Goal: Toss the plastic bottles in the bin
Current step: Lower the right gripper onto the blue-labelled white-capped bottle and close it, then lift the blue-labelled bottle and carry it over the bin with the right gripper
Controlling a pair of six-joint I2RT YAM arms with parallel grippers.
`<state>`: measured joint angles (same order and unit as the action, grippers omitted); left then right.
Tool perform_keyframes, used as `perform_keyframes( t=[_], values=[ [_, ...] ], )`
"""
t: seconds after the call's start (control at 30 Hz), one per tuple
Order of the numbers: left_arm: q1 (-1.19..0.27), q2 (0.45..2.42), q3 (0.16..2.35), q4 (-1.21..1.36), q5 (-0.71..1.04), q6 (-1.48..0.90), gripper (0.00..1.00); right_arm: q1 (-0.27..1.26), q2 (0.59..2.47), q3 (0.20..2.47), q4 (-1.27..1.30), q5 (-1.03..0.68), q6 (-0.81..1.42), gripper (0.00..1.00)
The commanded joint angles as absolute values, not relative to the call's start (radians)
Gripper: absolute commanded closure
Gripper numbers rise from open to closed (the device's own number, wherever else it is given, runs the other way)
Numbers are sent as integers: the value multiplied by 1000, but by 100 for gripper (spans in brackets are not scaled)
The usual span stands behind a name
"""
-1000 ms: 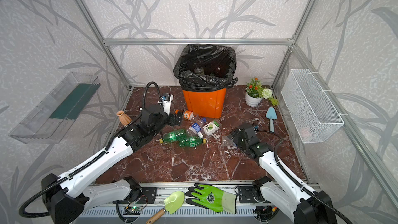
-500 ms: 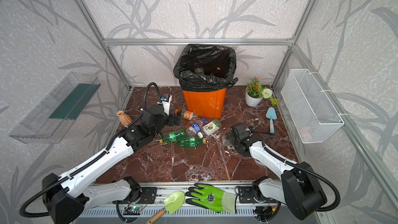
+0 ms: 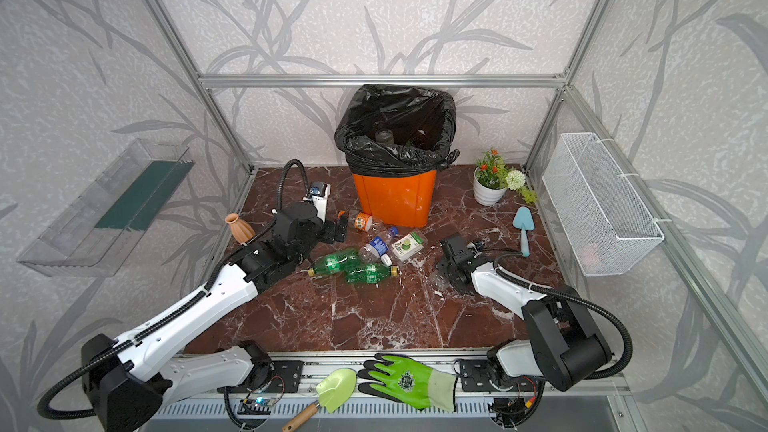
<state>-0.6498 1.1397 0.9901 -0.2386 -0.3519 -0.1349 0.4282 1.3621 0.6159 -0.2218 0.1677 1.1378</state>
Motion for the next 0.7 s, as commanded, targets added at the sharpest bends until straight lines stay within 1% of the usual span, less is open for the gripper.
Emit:
perform_keyframes(
  t=[0.0, 0.23, 0.4, 0.47, 0.57, 0.67],
  values=[
    [-643, 1122, 973, -259, -382, -158, 1, 425, 1275, 637, -190, 235, 1062, 42],
    [-635, 1148, 971, -263, -399, -215, 1, 424, 1010, 608, -60, 310, 866, 44],
    [-620, 1164, 966, -272, -419, -265, 1, 425, 771, 643, 66, 385, 648, 44],
    [-609, 1161, 958, -271, -419, -292, 1, 425, 687, 667, 150, 418, 526, 44],
    [-595, 1150, 940, -266, -416, -329, 1, 425, 616, 698, 296, 436, 399, 44],
    [-585, 1129, 918, -259, -413, -359, 1, 425, 595, 723, 462, 431, 309, 44]
  ],
)
